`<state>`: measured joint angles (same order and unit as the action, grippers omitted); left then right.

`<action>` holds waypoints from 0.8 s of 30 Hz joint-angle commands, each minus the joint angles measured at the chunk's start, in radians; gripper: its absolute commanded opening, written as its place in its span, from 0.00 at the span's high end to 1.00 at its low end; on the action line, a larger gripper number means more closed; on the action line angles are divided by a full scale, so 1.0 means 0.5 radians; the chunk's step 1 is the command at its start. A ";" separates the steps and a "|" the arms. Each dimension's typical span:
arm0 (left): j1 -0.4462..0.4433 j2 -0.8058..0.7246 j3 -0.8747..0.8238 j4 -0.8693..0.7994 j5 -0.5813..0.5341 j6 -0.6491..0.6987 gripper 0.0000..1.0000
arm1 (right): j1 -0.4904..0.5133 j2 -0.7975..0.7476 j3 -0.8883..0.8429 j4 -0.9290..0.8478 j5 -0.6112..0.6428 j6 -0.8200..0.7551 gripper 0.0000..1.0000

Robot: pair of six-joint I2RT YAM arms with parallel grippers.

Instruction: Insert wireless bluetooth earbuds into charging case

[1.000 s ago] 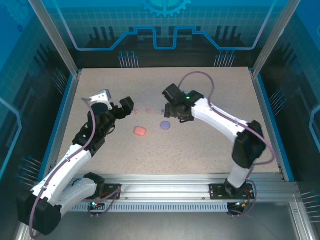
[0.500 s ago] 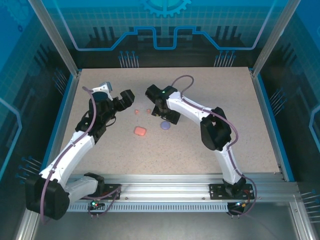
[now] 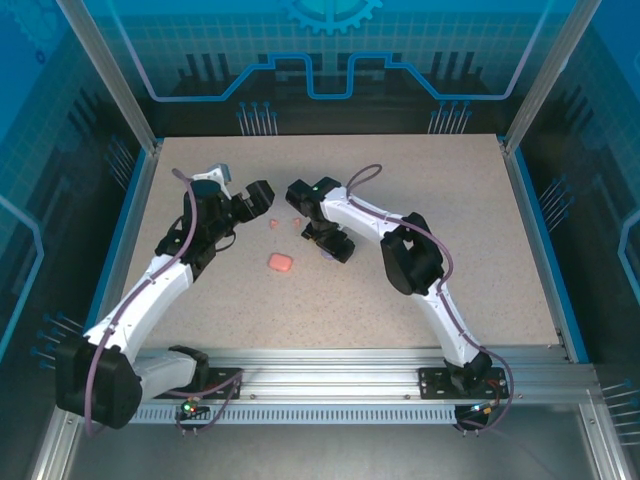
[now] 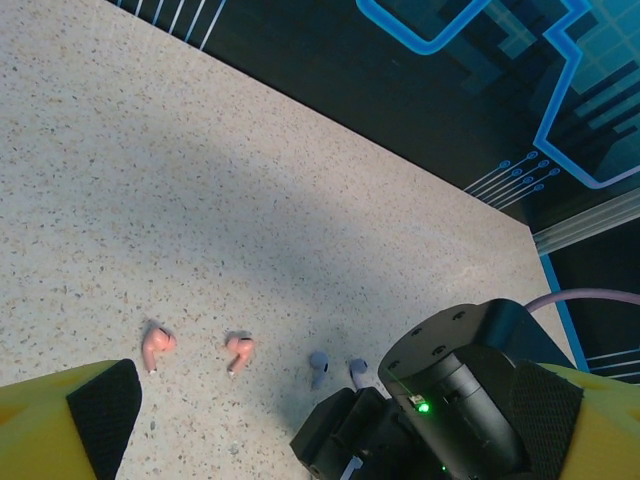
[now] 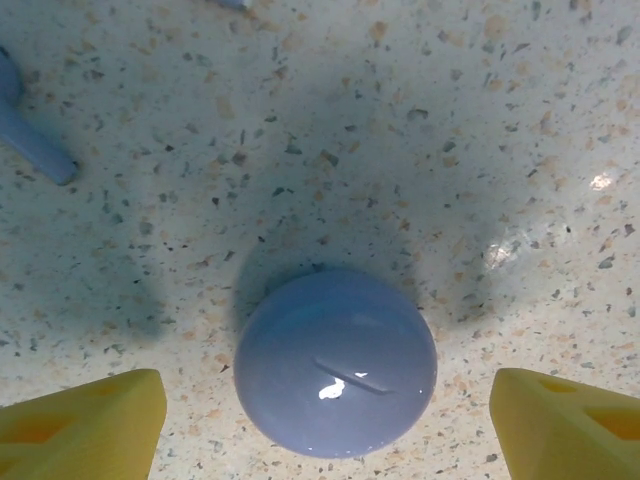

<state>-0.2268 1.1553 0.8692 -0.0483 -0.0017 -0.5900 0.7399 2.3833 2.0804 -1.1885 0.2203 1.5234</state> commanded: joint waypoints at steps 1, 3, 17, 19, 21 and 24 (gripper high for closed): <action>0.012 0.014 0.087 -0.029 0.059 -0.015 0.01 | 0.022 0.027 -0.017 -0.068 -0.019 0.063 0.15; 0.012 0.022 0.093 -0.035 0.069 -0.008 0.01 | 0.020 0.014 -0.056 -0.060 -0.016 0.044 0.15; 0.012 0.059 0.118 -0.018 0.127 -0.038 0.01 | 0.015 -0.307 -0.504 0.160 0.008 -0.184 0.17; 0.013 0.064 0.115 -0.019 0.135 -0.043 0.01 | 0.011 -0.372 -0.582 0.195 0.013 -0.217 0.17; 0.011 0.071 0.112 -0.014 0.138 -0.062 0.01 | 0.008 -0.437 -0.656 0.305 0.011 -0.293 0.17; 0.009 0.082 0.111 -0.022 0.154 -0.086 0.01 | -0.006 -0.471 -0.653 0.395 -0.060 -0.424 0.17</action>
<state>-0.2268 1.1831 0.8951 -0.0551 0.0475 -0.6052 0.7387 2.1952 1.7561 -1.0439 0.2070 1.3815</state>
